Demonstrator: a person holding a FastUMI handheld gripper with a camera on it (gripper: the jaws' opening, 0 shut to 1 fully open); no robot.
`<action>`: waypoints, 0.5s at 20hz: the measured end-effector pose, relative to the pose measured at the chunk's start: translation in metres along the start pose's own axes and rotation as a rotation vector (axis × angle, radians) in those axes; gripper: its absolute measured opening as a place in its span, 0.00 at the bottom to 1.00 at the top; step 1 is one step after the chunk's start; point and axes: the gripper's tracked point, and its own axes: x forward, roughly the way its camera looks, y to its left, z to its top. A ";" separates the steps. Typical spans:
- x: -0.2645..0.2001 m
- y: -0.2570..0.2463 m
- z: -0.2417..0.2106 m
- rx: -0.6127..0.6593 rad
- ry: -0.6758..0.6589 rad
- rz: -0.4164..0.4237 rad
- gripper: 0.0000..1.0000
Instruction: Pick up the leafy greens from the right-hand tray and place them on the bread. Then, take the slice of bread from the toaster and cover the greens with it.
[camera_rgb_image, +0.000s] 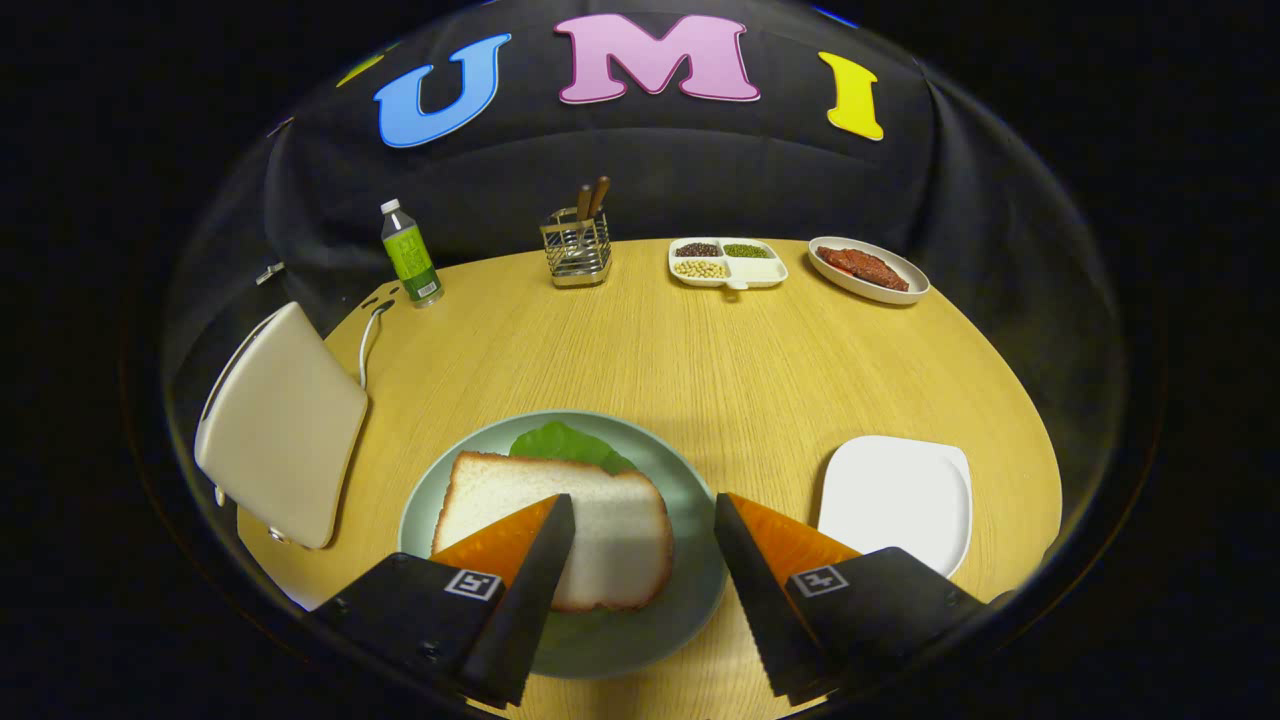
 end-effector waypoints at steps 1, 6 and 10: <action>-0.003 0.003 0.001 0.009 -0.001 0.020 0.98; -0.020 -0.006 0.016 -0.016 -0.055 0.019 0.99; -0.053 -0.011 0.041 -0.047 -0.115 0.024 0.99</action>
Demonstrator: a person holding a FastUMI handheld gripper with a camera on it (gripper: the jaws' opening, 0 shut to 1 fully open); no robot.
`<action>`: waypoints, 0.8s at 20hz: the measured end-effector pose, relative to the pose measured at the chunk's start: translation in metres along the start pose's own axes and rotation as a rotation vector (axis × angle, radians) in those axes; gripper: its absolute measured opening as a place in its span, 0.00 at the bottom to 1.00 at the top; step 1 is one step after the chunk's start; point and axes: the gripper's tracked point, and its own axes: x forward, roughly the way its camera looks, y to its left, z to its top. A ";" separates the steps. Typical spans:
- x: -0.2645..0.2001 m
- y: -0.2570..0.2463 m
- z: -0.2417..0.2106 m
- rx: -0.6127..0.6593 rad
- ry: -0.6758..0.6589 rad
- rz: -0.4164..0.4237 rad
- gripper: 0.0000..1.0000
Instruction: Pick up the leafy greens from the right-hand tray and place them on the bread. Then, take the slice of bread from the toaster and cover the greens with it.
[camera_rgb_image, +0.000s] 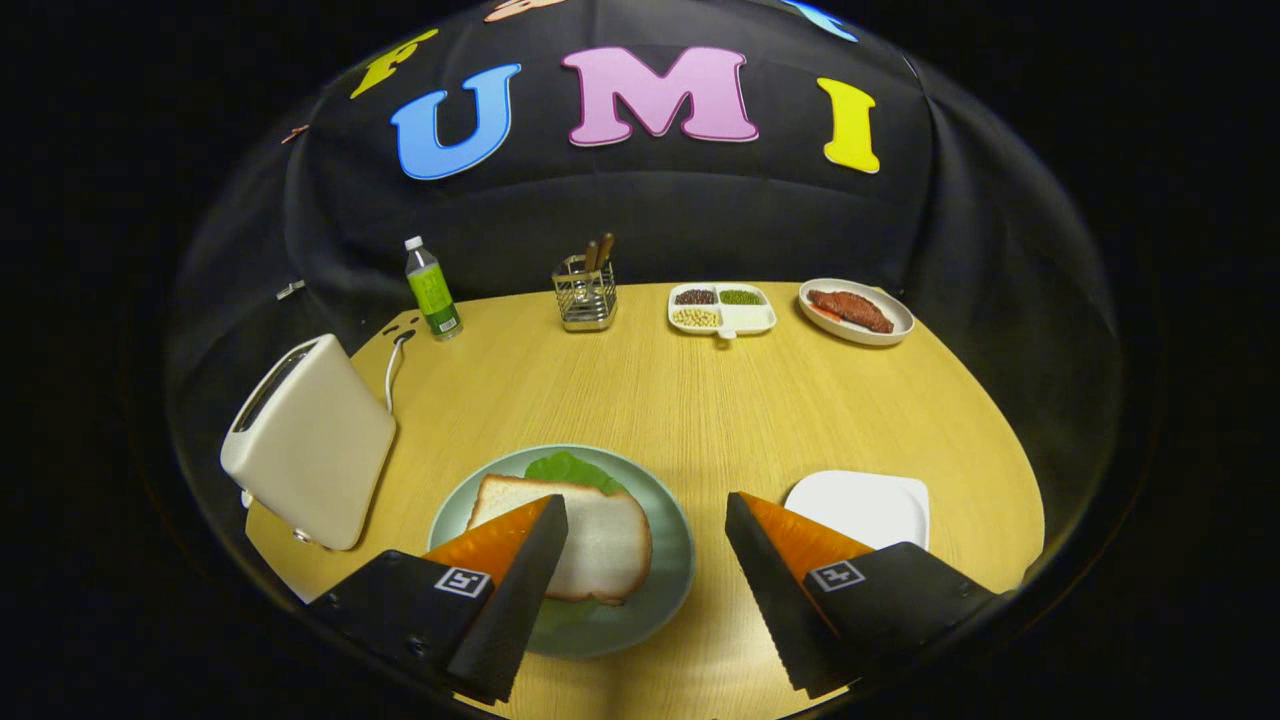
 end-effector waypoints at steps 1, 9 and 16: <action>-0.011 0.002 0.008 -0.005 -0.017 0.012 0.99; -0.095 0.008 0.087 -0.043 -0.177 0.070 0.99; -0.161 0.015 0.148 -0.067 -0.339 0.073 0.99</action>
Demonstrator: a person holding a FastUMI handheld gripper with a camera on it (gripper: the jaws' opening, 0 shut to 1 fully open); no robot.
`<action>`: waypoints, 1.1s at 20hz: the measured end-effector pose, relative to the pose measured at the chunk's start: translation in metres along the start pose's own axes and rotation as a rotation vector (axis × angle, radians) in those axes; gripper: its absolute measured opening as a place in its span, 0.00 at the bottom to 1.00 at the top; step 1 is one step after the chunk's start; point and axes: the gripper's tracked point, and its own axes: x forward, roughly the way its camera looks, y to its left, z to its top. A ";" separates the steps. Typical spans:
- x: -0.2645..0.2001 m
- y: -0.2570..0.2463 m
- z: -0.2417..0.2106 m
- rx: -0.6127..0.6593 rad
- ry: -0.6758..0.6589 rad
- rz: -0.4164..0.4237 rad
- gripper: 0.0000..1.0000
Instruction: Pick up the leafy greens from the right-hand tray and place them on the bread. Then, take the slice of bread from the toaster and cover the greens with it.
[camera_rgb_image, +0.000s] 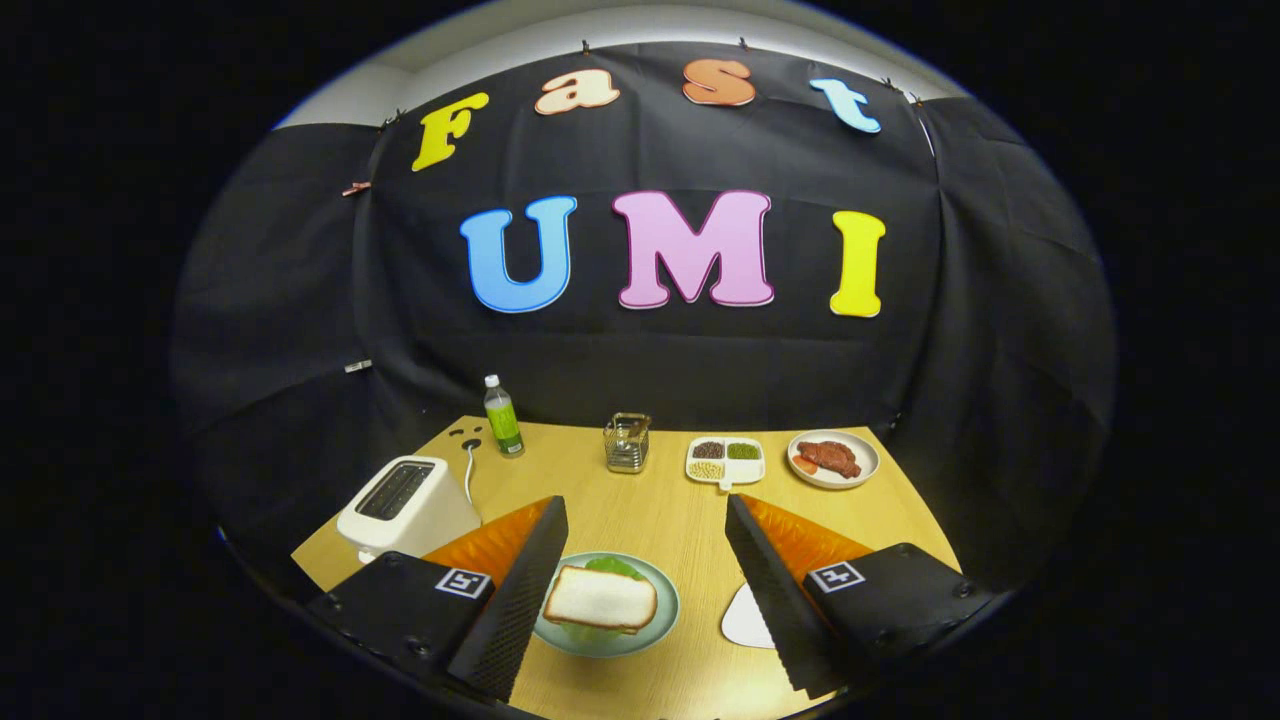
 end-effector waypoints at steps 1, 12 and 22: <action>-0.004 -0.001 0.007 -0.022 -0.023 -0.008 0.99; -0.025 -0.001 0.030 -0.070 -0.068 -0.015 0.98; -0.028 0.005 0.034 -0.109 -0.088 -0.009 0.98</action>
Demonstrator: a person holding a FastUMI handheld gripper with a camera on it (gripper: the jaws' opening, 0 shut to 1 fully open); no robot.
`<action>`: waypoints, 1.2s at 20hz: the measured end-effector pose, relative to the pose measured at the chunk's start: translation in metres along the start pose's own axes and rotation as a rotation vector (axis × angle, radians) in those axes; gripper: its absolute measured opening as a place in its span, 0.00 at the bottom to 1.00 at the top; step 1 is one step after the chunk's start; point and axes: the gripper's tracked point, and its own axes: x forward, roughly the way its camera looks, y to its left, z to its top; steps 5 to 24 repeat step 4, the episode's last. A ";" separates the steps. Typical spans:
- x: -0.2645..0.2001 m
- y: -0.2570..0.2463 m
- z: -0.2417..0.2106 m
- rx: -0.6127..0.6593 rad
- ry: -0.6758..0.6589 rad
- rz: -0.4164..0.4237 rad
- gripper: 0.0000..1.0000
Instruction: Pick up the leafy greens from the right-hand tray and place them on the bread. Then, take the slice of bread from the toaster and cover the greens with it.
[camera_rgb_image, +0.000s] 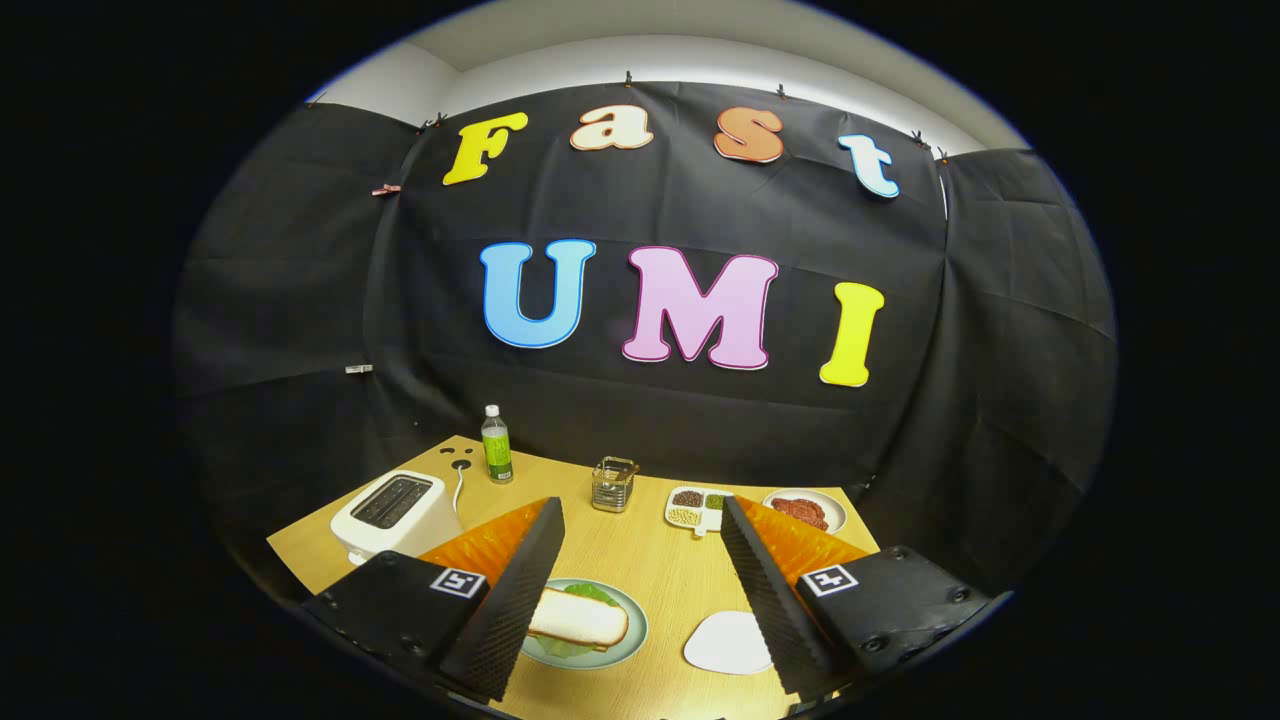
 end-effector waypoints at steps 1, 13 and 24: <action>0.000 0.001 -0.001 -0.001 0.002 0.000 0.98; -0.001 0.002 0.001 -0.007 -0.002 0.001 0.98; -0.001 0.002 0.001 -0.007 -0.002 0.001 0.98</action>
